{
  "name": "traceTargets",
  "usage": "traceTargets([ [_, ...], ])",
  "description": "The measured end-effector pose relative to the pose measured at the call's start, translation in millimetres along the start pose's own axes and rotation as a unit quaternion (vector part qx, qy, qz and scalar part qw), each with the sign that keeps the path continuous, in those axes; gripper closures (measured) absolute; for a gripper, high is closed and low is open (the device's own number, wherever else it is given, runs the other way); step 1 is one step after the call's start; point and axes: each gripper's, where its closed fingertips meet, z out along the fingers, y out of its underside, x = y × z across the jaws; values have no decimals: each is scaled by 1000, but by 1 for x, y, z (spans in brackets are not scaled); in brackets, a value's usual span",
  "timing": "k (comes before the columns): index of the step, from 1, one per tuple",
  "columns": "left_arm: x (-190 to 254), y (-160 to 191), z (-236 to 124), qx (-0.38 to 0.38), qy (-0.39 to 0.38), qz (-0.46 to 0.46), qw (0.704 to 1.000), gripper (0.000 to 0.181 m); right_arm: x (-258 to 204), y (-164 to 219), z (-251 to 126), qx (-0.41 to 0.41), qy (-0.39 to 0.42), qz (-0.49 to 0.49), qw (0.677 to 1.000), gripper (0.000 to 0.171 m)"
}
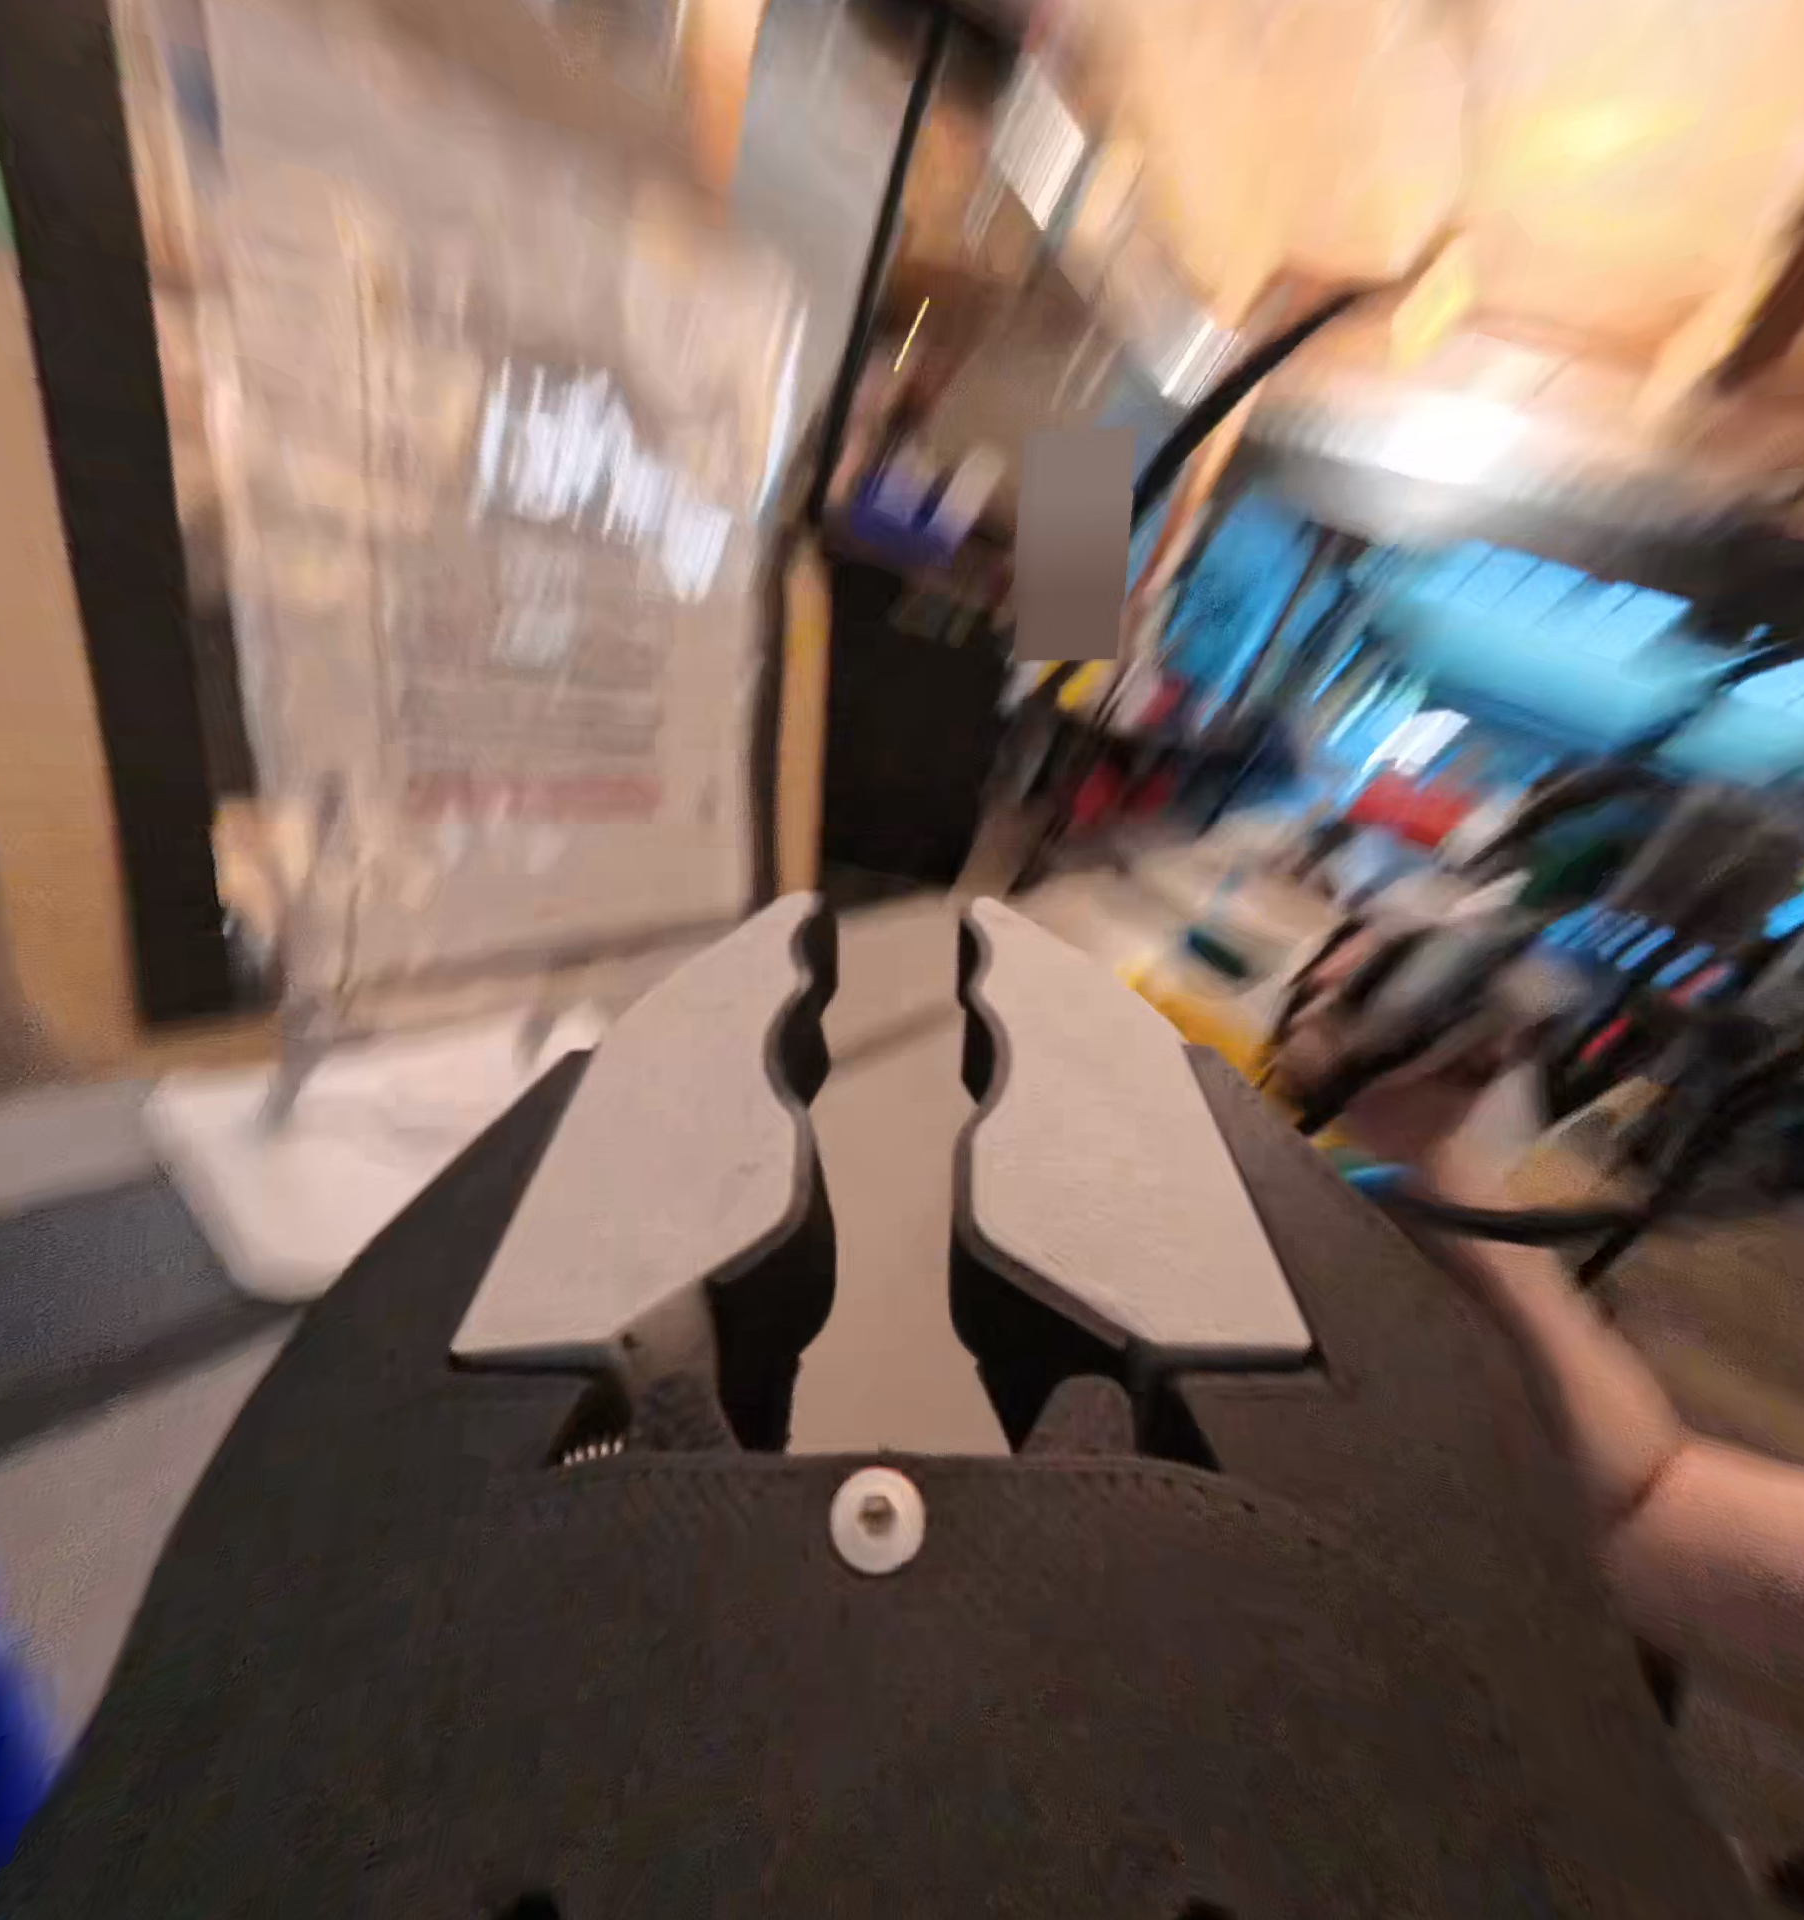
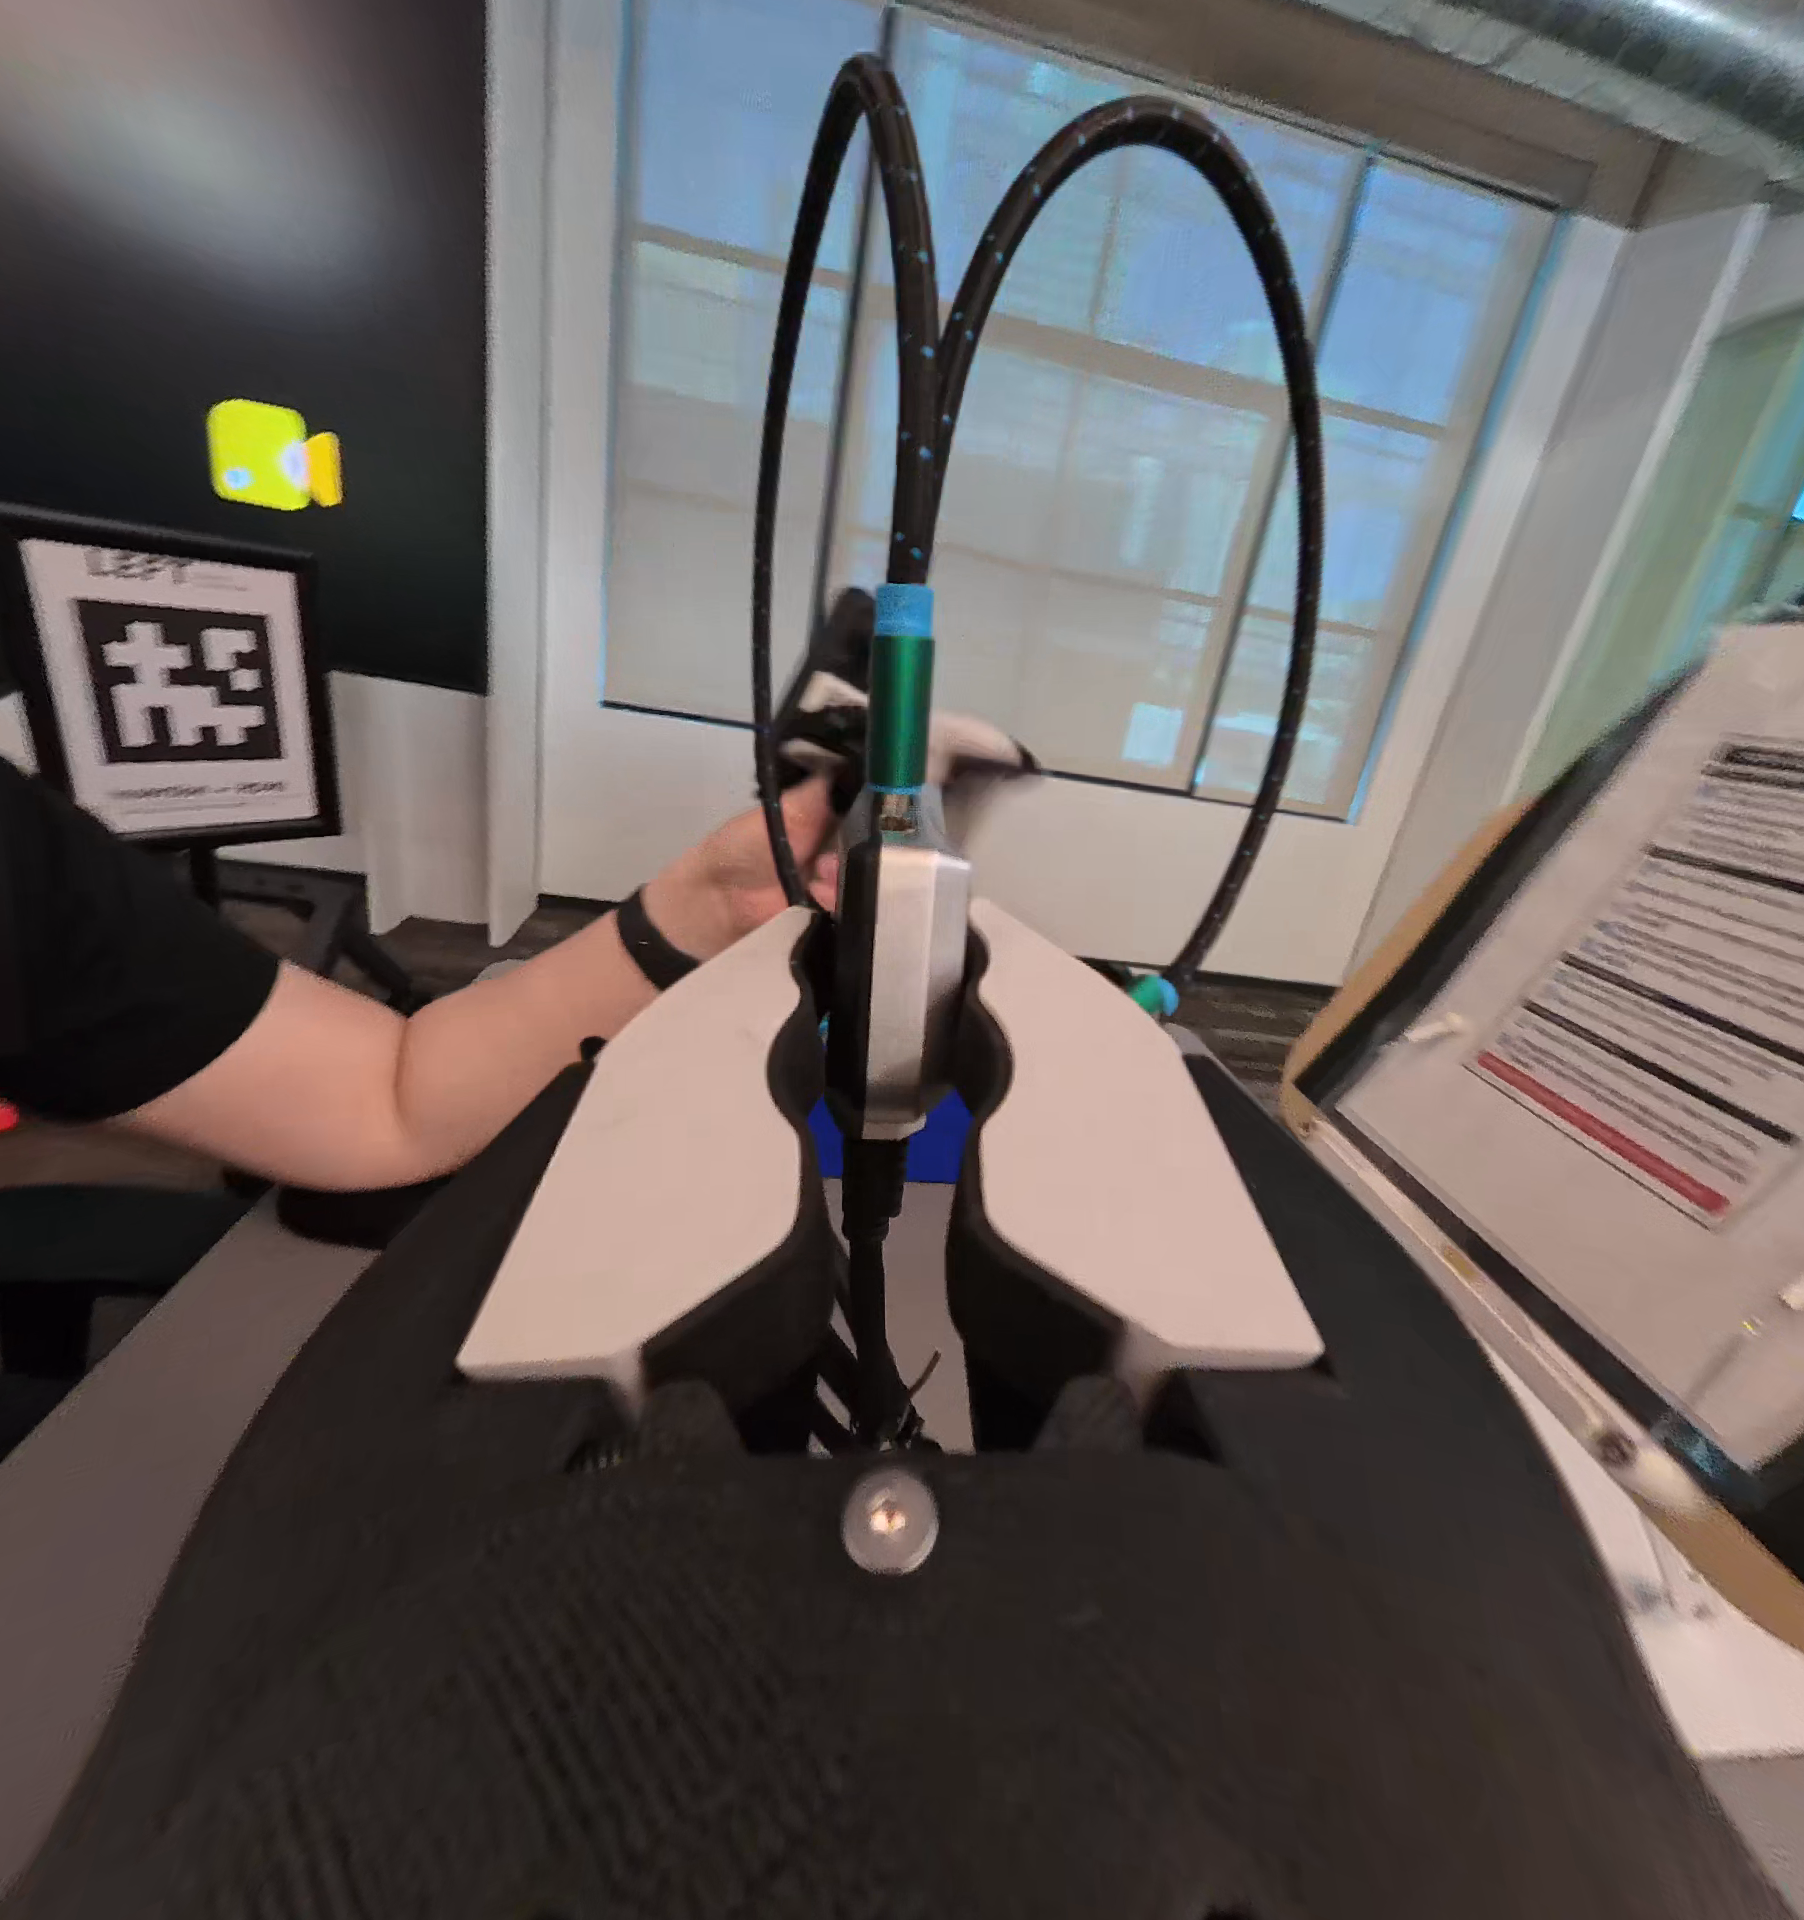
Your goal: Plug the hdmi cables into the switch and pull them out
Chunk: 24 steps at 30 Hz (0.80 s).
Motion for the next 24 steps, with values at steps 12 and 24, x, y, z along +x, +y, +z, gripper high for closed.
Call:
traceTargets([
  [12, 138, 45, 31, -56, 139, 193, 970, 126, 29, 37, 5, 2, 23, 75, 997, 150],
  [24, 159, 114, 62, -96, 225, 238, 940, 154, -31, 40, 27, 36, -106, -40, 993, 149],
])
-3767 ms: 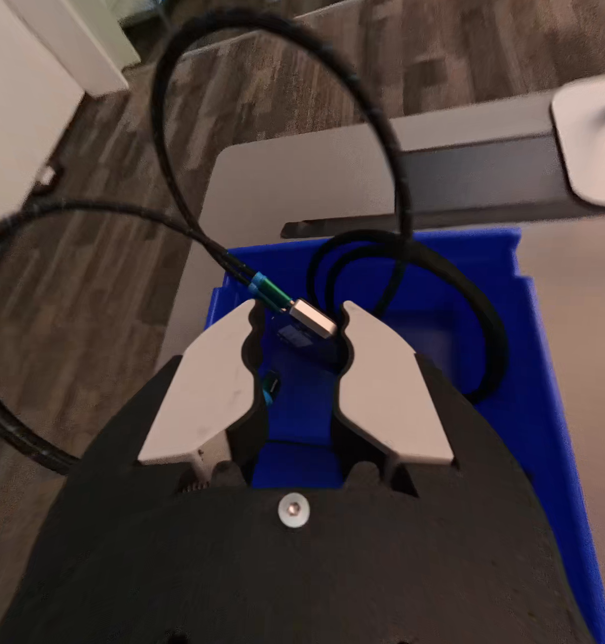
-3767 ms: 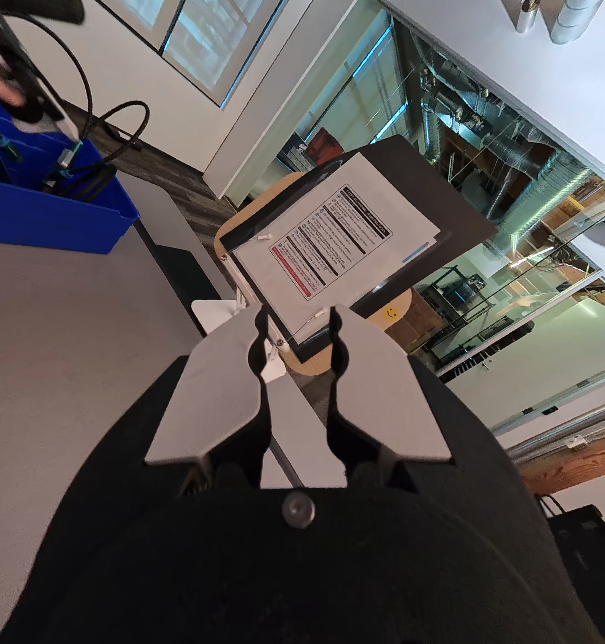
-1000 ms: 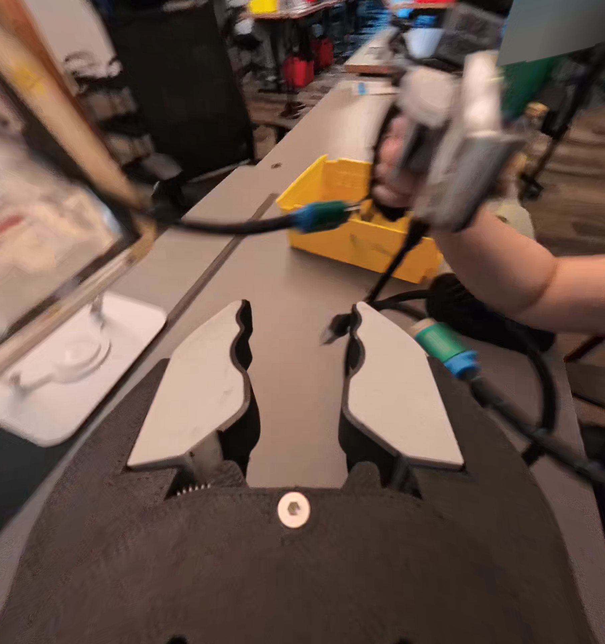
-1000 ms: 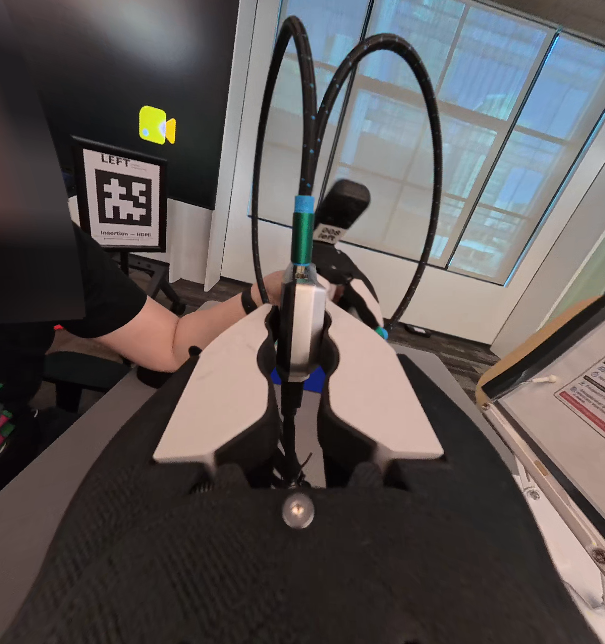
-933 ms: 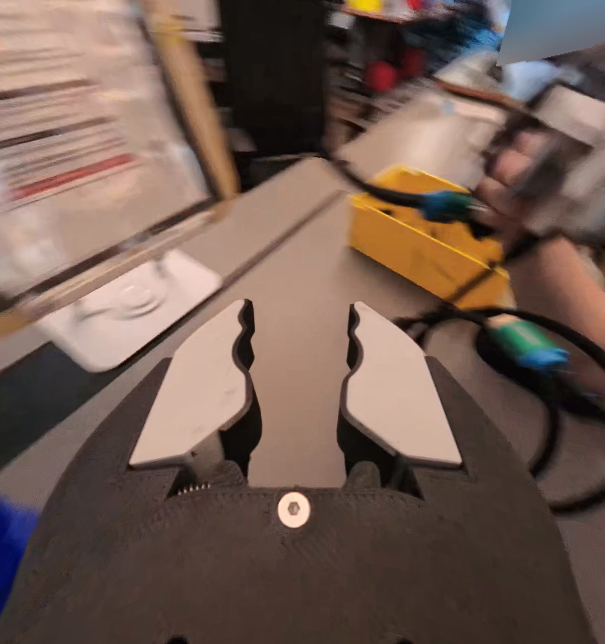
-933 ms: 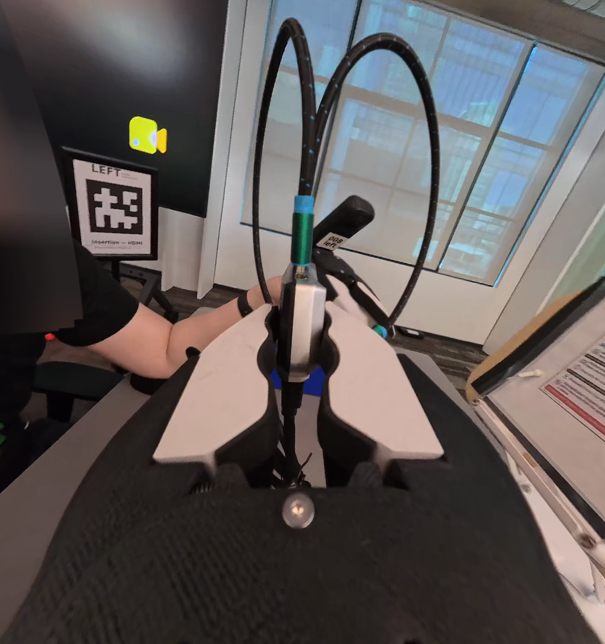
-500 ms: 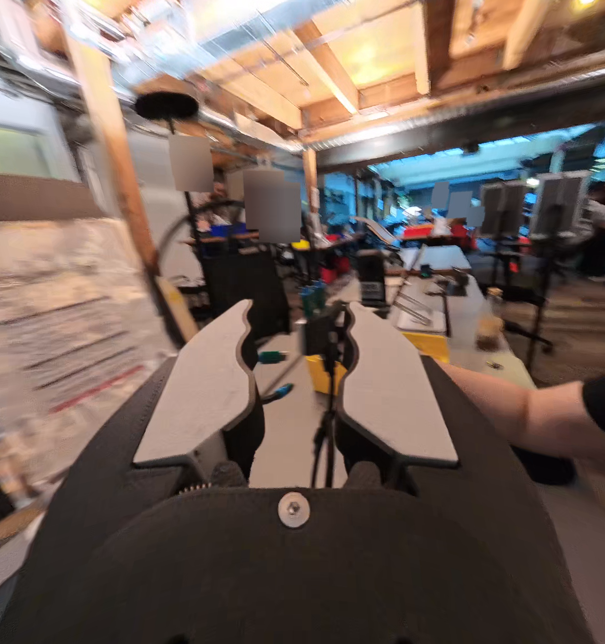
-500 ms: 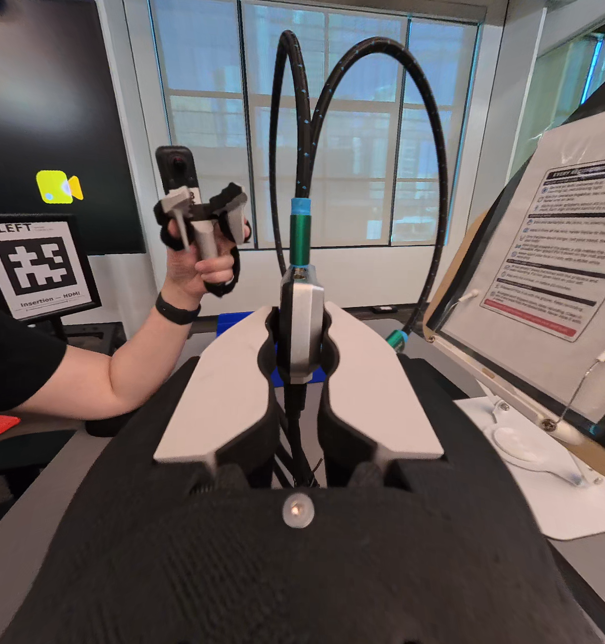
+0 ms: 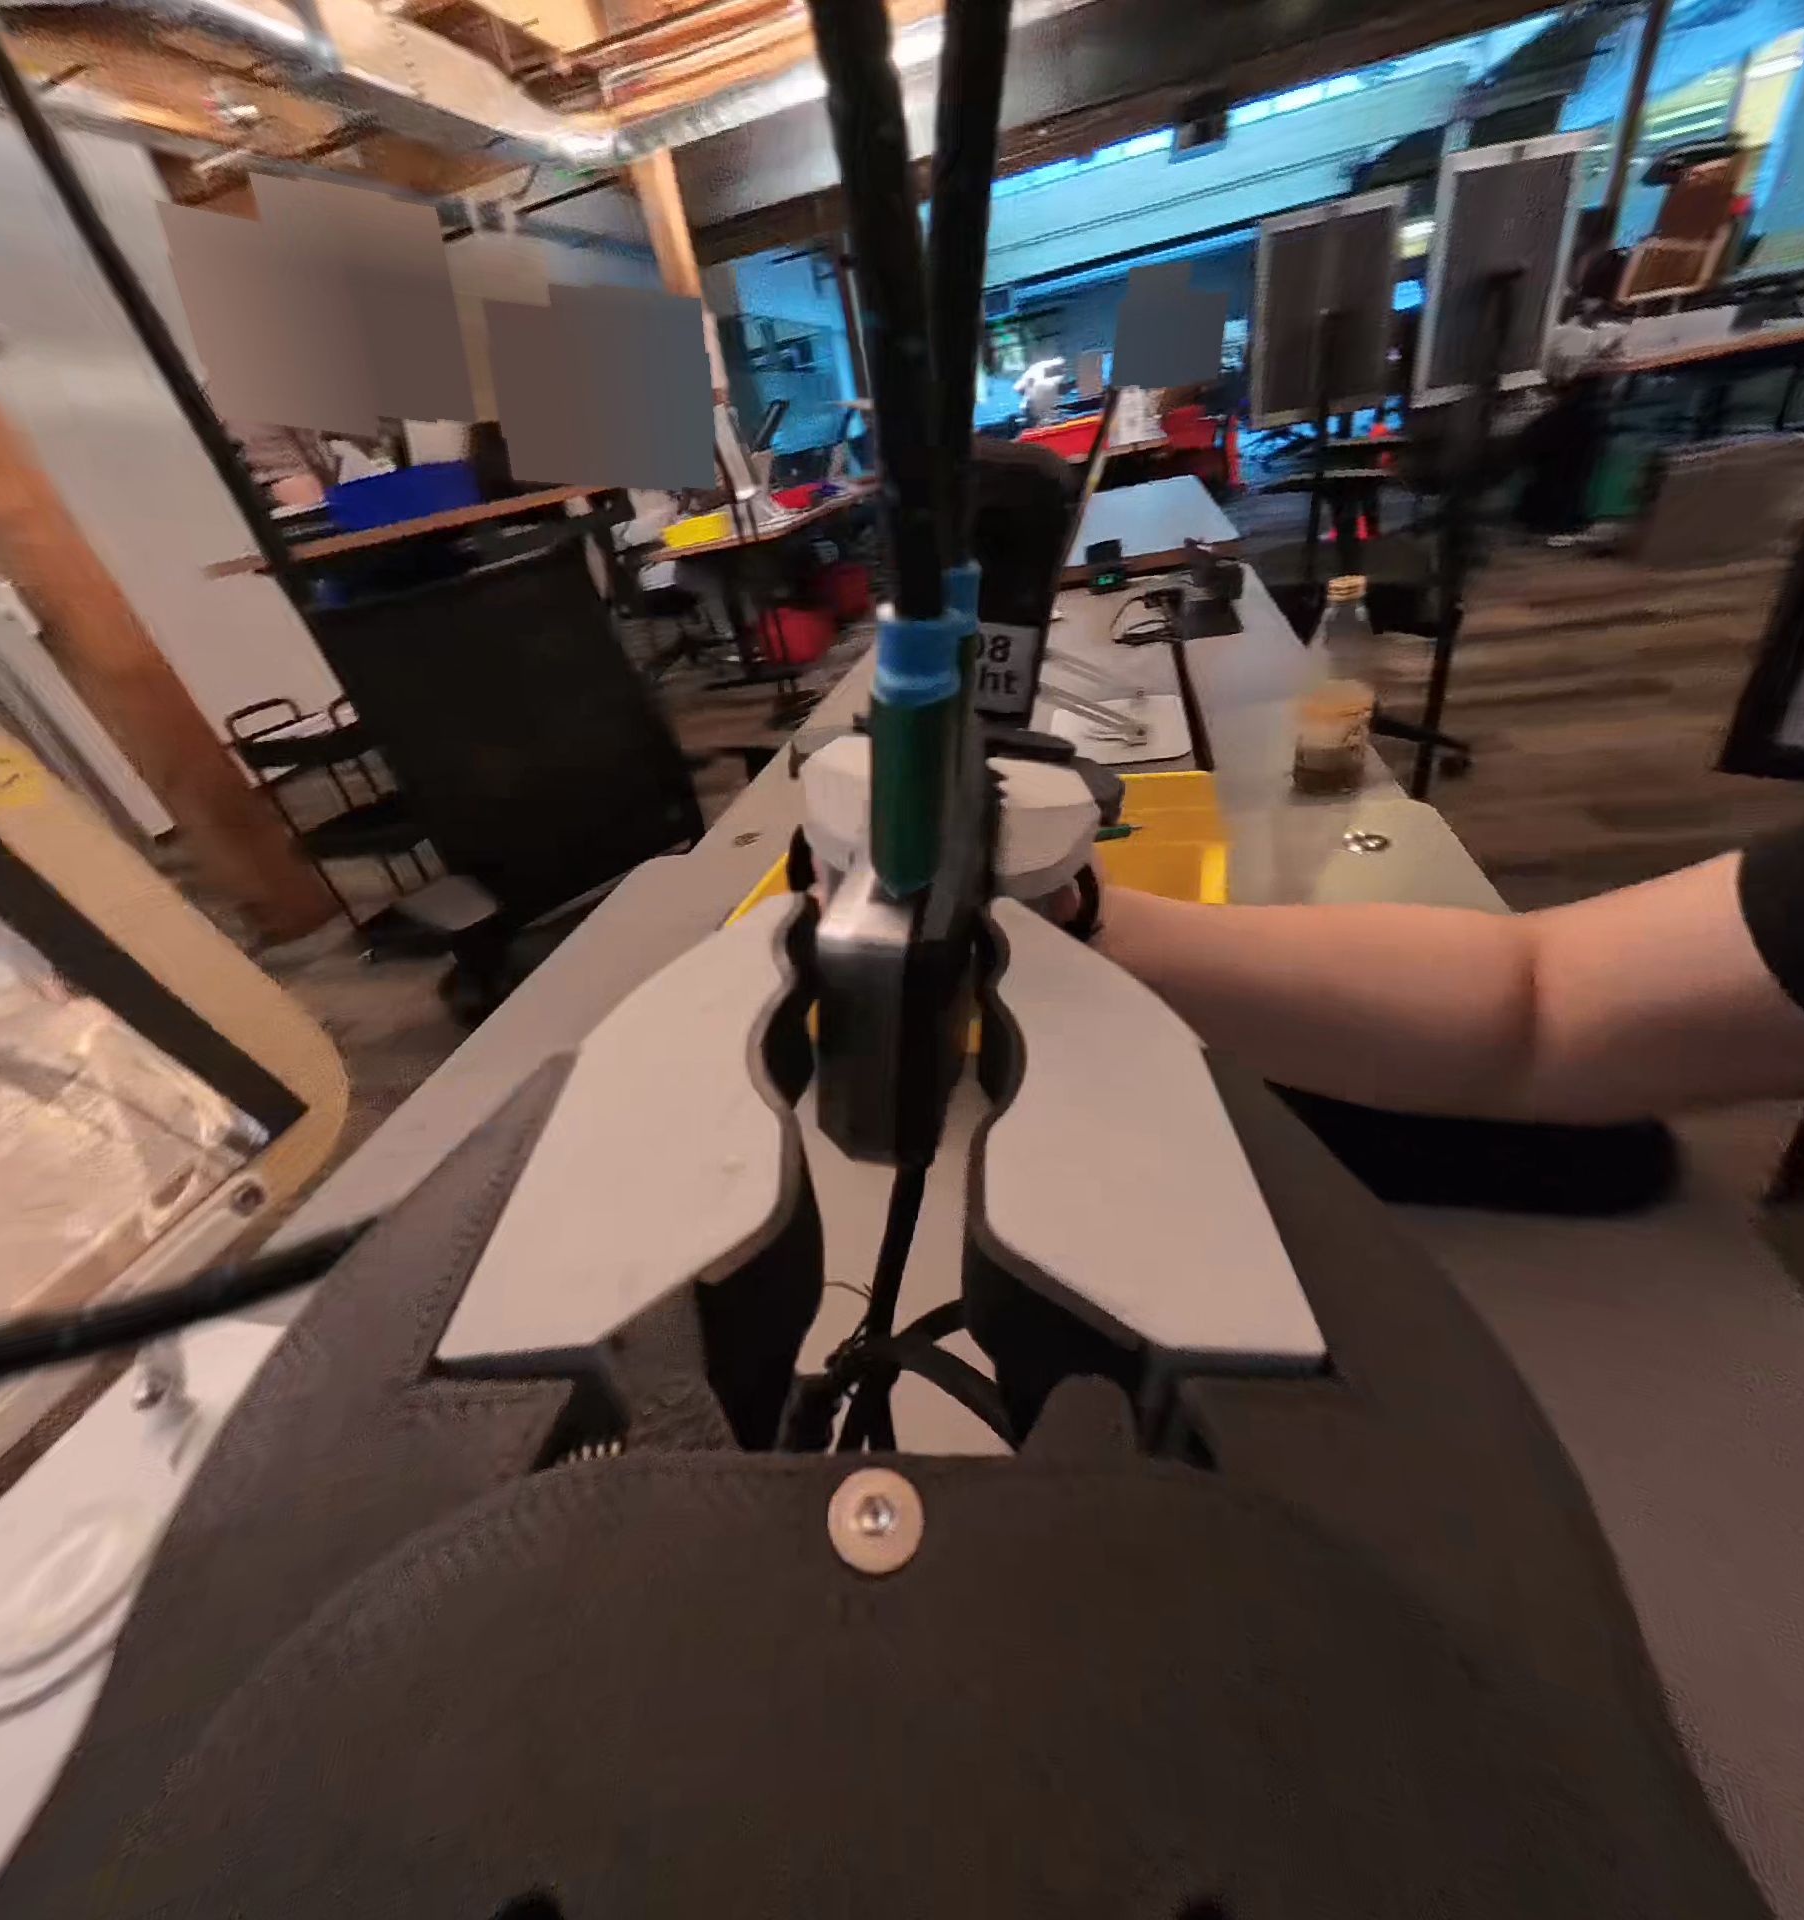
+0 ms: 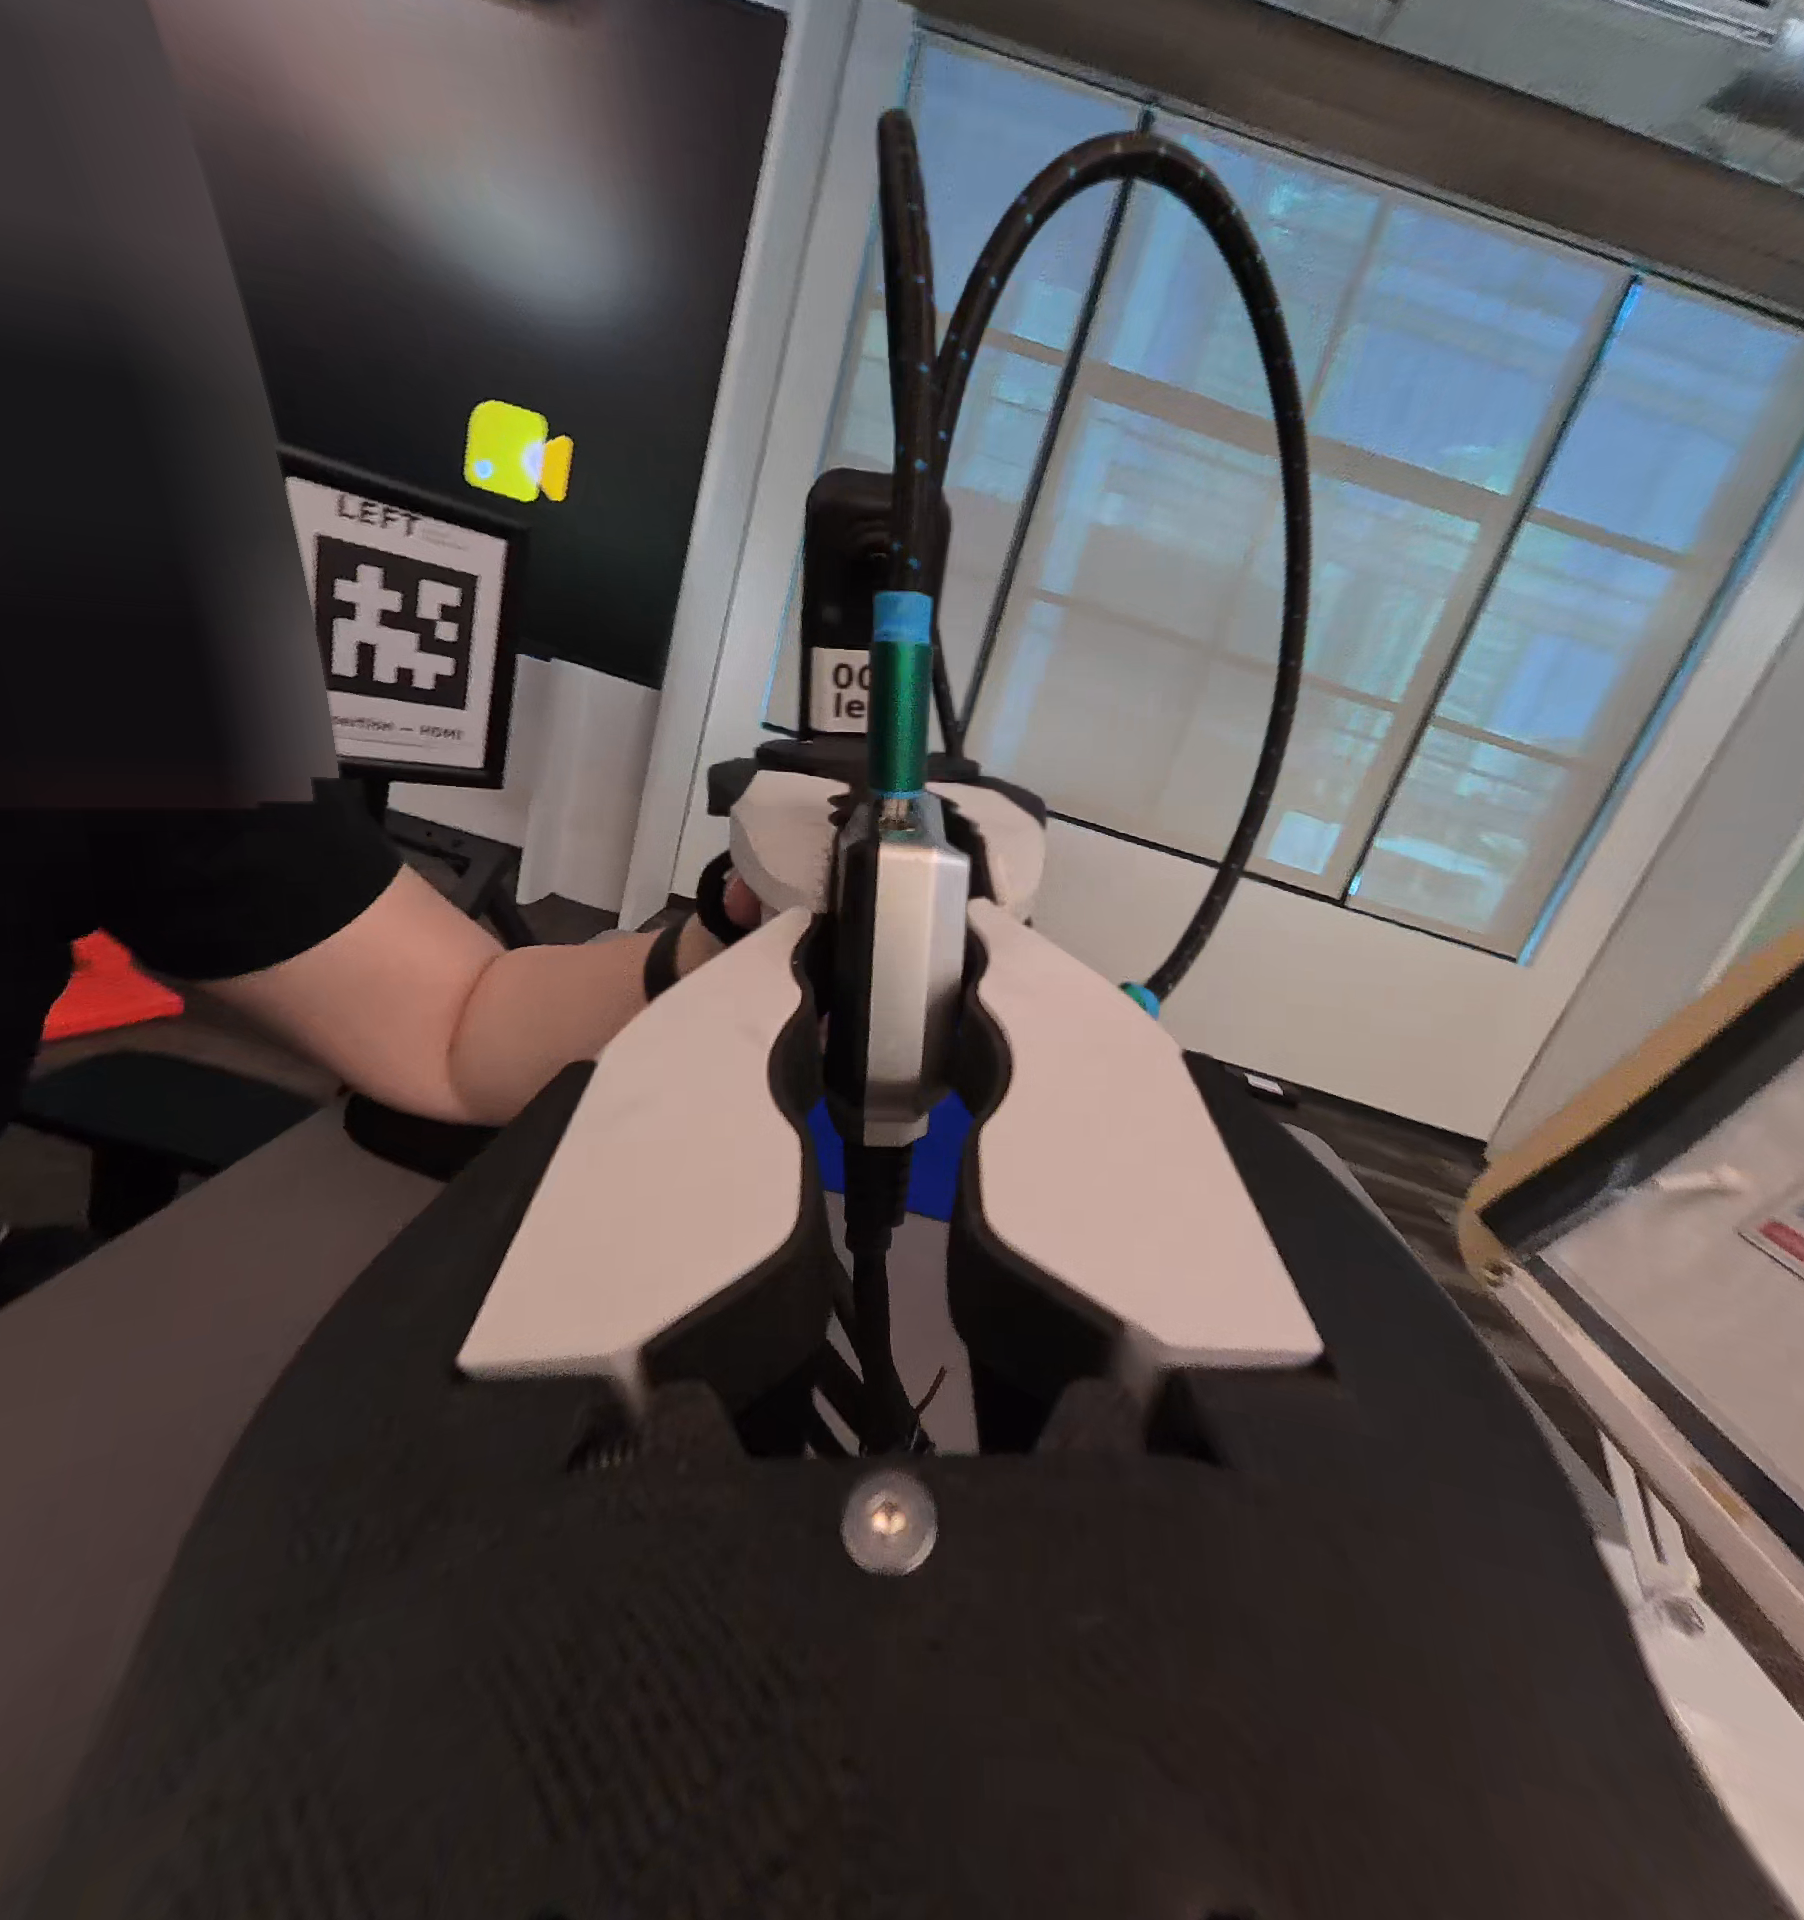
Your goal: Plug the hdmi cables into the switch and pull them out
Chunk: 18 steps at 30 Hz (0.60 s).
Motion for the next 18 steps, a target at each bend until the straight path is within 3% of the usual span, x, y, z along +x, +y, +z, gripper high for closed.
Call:
traceTargets([
  [7, 10, 11, 7, -45, 0, 89, 995, 158, -4, 8, -3, 22, -24, -19, 999, 147],
  [12, -14, 24, 2, -101, -83, 185, 974, 160, 30, -26, -31, 40, 104, -58, 992, 132],
  [15, -39, 28, -5, -132, -170, 249, 944, 160, 30, -48, -34, -6, 144, -70, 987, 149],
  [18, -54, 28, -10, -148, -233, 302, 912, 160, 18, -44, -12, -126, 167, -96, 973, 156],
])
